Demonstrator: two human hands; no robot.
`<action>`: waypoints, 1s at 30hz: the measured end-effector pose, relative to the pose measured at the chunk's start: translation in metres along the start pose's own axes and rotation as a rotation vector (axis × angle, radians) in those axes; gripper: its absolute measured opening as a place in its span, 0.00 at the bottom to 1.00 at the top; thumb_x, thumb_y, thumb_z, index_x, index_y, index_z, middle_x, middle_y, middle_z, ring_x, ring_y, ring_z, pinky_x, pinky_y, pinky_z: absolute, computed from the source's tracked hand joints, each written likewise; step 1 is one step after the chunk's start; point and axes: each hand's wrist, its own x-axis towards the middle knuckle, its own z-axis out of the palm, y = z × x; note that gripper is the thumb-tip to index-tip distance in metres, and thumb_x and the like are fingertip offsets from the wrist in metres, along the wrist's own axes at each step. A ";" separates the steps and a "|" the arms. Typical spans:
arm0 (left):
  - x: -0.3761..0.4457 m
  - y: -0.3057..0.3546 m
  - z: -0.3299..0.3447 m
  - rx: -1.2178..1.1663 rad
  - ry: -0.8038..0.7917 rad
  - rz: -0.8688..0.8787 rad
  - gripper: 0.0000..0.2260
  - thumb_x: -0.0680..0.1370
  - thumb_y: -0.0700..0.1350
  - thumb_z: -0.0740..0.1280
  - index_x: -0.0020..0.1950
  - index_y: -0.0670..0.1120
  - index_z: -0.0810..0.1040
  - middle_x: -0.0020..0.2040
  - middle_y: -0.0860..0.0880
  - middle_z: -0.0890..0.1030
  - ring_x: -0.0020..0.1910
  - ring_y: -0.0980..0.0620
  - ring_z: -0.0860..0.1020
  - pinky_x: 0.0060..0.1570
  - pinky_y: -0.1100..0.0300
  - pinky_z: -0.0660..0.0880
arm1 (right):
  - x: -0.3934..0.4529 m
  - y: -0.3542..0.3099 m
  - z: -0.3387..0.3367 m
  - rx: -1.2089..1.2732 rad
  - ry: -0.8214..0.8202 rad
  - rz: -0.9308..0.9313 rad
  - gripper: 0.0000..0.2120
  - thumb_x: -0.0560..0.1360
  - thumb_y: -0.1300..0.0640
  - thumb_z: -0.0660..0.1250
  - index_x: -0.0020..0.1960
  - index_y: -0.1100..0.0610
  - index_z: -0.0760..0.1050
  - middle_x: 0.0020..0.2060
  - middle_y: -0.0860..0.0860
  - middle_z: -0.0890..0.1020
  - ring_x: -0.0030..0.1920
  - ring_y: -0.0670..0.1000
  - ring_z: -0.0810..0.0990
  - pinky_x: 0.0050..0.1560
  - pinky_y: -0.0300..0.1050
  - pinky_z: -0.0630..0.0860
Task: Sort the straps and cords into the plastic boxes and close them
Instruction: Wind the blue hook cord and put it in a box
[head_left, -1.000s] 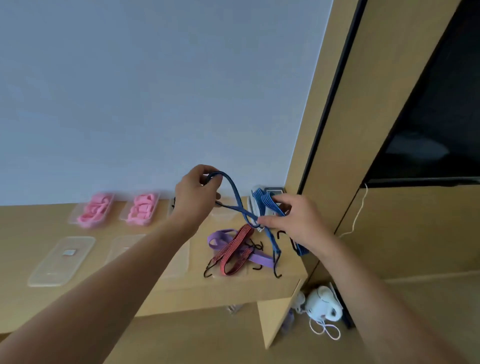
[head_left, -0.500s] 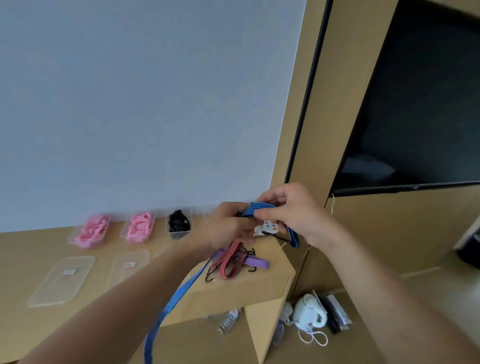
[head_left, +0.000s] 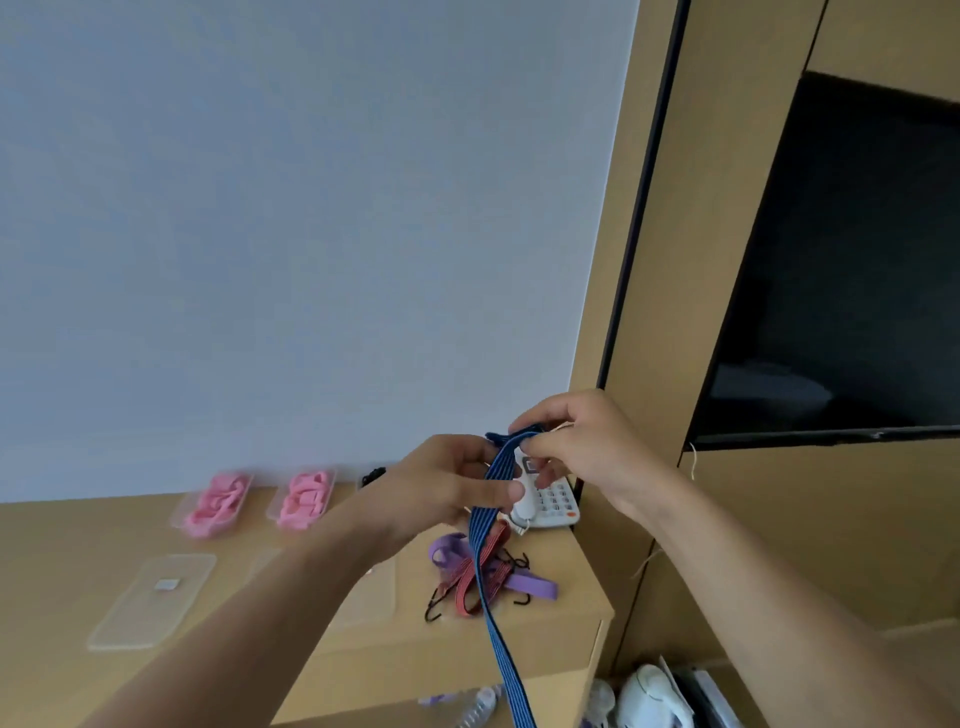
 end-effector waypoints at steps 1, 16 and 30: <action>0.002 0.005 0.005 -0.011 0.038 0.005 0.11 0.74 0.44 0.76 0.53 0.42 0.82 0.40 0.47 0.84 0.40 0.47 0.83 0.40 0.55 0.80 | 0.002 -0.003 -0.003 -0.005 0.004 -0.009 0.11 0.71 0.69 0.72 0.47 0.55 0.85 0.38 0.54 0.85 0.34 0.51 0.85 0.35 0.46 0.83; 0.031 0.052 0.073 -0.041 0.348 0.207 0.05 0.81 0.37 0.67 0.51 0.42 0.84 0.43 0.43 0.86 0.35 0.47 0.82 0.35 0.55 0.80 | -0.008 -0.004 -0.074 0.323 0.079 -0.237 0.04 0.73 0.66 0.74 0.45 0.59 0.83 0.33 0.57 0.83 0.31 0.52 0.78 0.31 0.43 0.75; 0.030 0.073 0.088 -0.258 0.338 -0.010 0.16 0.83 0.49 0.63 0.48 0.42 0.86 0.48 0.37 0.86 0.44 0.38 0.85 0.46 0.43 0.84 | -0.014 0.009 -0.075 0.013 0.294 -0.638 0.10 0.71 0.70 0.75 0.45 0.57 0.87 0.40 0.48 0.87 0.41 0.47 0.85 0.45 0.40 0.81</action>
